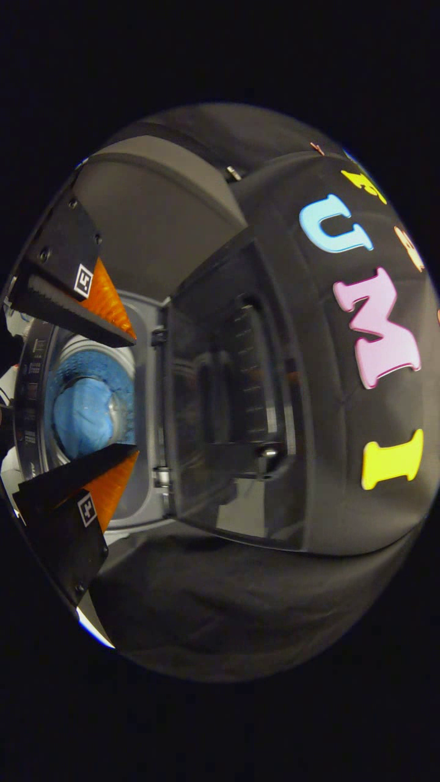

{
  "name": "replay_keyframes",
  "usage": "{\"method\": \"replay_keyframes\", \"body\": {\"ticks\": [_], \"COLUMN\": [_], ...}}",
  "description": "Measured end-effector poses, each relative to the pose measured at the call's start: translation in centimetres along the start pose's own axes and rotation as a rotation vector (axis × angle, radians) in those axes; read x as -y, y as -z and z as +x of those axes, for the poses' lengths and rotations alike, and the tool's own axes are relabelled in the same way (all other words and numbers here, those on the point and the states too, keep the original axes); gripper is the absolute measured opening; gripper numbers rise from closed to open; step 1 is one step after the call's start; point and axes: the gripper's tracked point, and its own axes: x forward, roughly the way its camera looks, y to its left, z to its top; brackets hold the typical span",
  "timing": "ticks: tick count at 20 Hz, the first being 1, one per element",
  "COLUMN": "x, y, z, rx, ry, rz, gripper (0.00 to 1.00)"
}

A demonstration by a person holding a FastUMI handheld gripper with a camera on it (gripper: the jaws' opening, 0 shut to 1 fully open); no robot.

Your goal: Put the clothes into the washing machine and then close the washing machine lid.

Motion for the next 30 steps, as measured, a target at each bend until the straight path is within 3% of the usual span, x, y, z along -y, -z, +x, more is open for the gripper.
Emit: {"method": "replay_keyframes", "body": {"ticks": [6,10,12,14,15,16,21,23,25,26,30], "x": [-3.0,-3.7,-2.3,-1.2,-1.6,-1.4,-2.3,-3.3,-5.8,-4.3,-3.8], "y": [-11.7,-17.6,-17.5,-13.8,-16.1,-14.9,-13.4,-12.0,-10.8,-12.1,-12.1], "z": [-0.7,1.8,4.5,7.9,9.0,11.1,15.2,15.6,13.1,11.0,10.3], "rx": [0.276,0.363,0.335,0.162,0.311,0.262,0.317,0.315,0.318,0.322,0.334], "ry": [-0.031,-0.033,0.007,0.036,0.01,0.002,-0.007,0.001,-0.006,-0.01,-0.011], "rz": [-0.09,-0.107,-0.101,-0.106,-0.1,-0.105,-0.131,-0.137,-0.14,-0.143,-0.148], "gripper": [0.99,0.99,0.99,0.99,0.99,1.0,1.0,1.0,1.0,1.0,1.0]}}
